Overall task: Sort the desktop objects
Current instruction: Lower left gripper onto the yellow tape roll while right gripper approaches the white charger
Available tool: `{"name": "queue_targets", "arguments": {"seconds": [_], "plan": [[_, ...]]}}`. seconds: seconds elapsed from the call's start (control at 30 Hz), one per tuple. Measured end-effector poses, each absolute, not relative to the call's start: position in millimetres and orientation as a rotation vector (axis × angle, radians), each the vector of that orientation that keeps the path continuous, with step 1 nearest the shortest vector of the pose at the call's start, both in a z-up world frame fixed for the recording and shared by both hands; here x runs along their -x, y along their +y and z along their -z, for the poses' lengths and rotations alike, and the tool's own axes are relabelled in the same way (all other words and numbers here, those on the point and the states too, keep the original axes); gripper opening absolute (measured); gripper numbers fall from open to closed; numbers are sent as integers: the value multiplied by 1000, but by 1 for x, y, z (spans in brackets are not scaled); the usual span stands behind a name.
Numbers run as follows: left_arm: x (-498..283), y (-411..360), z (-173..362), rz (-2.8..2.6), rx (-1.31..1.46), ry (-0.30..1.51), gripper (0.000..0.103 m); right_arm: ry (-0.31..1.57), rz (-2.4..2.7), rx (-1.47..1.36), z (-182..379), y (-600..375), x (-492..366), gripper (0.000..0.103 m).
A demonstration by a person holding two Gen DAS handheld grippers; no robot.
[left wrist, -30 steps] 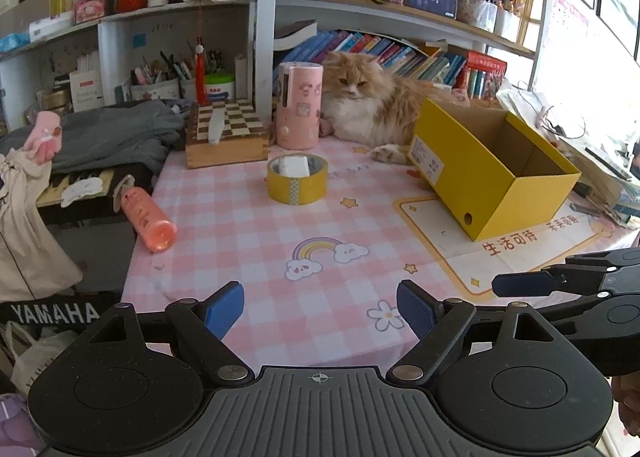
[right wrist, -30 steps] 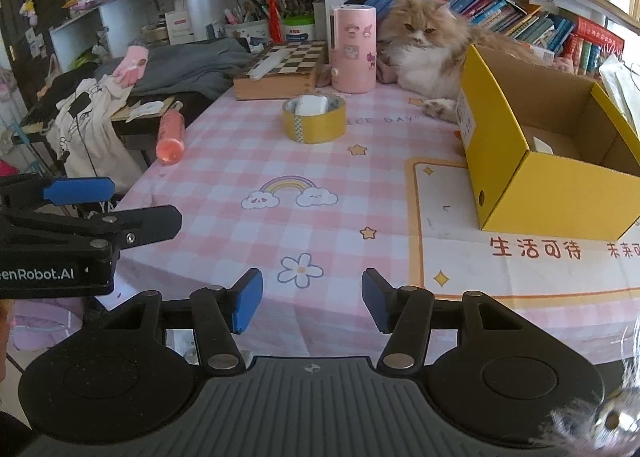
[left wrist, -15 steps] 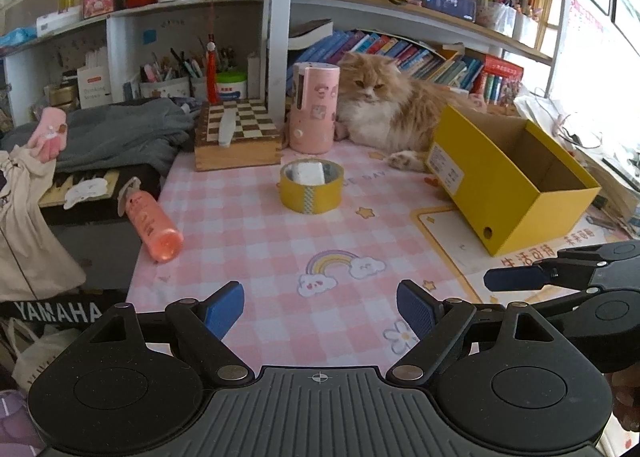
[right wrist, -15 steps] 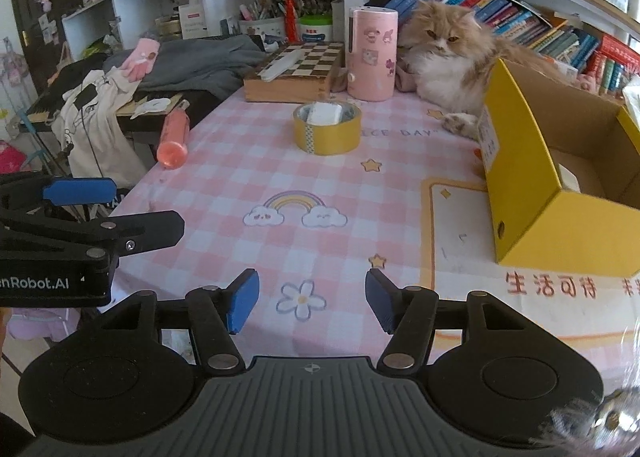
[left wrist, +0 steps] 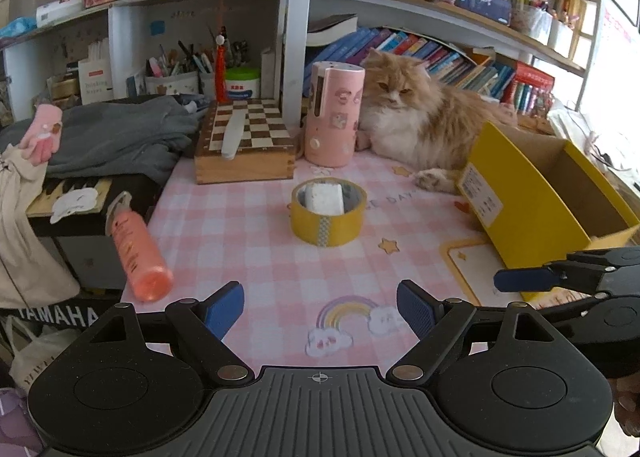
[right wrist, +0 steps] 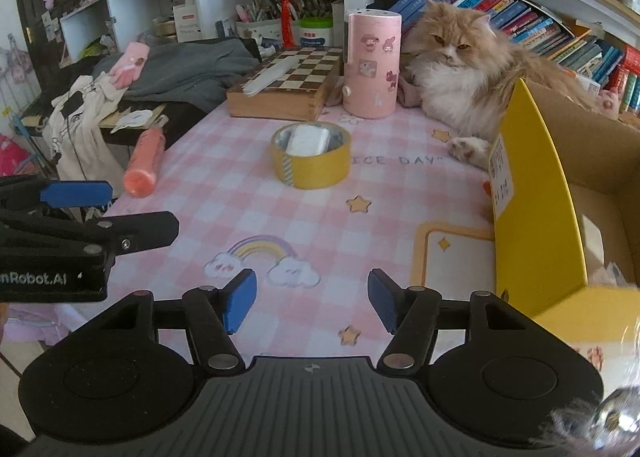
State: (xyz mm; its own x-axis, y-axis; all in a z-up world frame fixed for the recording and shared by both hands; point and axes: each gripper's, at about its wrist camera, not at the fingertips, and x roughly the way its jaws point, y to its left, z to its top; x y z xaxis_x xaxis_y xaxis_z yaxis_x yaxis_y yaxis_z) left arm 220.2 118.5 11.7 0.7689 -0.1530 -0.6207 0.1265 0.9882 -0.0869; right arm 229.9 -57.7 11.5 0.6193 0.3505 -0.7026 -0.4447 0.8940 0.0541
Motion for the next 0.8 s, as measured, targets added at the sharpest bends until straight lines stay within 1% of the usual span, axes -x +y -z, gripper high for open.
{"name": "queue_targets", "arguments": {"seconds": [0.2,0.23,0.33,0.53,0.8], "plan": [[-252,109,-12,152,21,678,86,782,-461,126,-10,-65,-257,61],[-258,106,-11,155,11,681,86,783,-460,123,-10,-66,-262,62],[-274,100,-11,168,-10,679,91,789,-466,118,-8,-68,-273,64],[-309,93,-8,174,-13,688,92,811,-488,128,-3,-67,-292,70],[-356,84,14,175,-19,756,92,848,-512,135,4,-69,-310,70]]}}
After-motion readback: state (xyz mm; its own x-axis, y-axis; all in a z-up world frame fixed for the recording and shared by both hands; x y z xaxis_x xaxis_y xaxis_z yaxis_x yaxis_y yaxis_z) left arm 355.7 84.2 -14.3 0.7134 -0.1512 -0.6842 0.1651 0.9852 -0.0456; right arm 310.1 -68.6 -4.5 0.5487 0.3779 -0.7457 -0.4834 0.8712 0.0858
